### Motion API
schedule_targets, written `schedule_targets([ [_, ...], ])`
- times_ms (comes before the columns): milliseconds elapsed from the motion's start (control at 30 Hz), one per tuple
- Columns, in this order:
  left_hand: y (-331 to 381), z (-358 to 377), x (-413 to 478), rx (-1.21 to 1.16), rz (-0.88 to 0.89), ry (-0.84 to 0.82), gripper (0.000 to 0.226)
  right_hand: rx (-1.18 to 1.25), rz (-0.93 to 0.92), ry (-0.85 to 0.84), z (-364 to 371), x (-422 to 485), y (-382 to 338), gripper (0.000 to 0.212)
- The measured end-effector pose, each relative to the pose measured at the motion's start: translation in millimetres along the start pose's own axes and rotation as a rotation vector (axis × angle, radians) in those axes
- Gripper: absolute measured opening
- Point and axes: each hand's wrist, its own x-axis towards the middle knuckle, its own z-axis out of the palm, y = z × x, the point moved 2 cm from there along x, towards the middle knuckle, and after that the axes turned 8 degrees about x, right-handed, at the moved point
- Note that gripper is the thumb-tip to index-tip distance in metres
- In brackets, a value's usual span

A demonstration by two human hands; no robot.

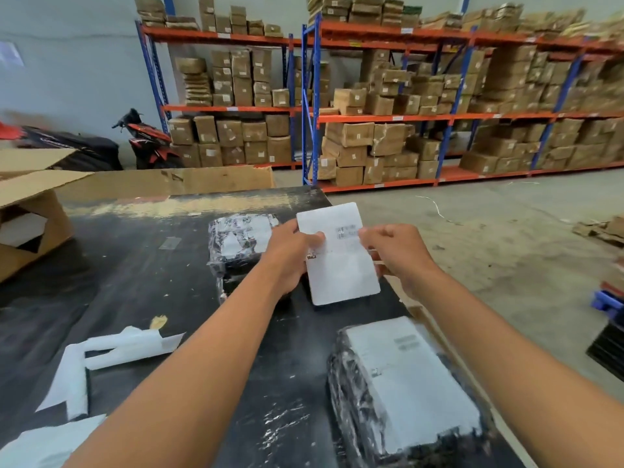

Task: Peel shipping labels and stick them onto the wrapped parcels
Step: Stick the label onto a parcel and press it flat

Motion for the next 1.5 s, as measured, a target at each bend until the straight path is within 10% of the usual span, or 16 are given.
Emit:
schedule_targets([
  [733, -65, 47, 103, 0.444, -0.117, 0.616, 0.003, -0.061, 0.145, -0.158, -12, 171, 97, 0.007],
  [1500, -99, 46, 161, 0.532, -0.194, 0.63, 0.01, -0.164, 0.223, -0.097, 7, 218, 135, 0.013],
])
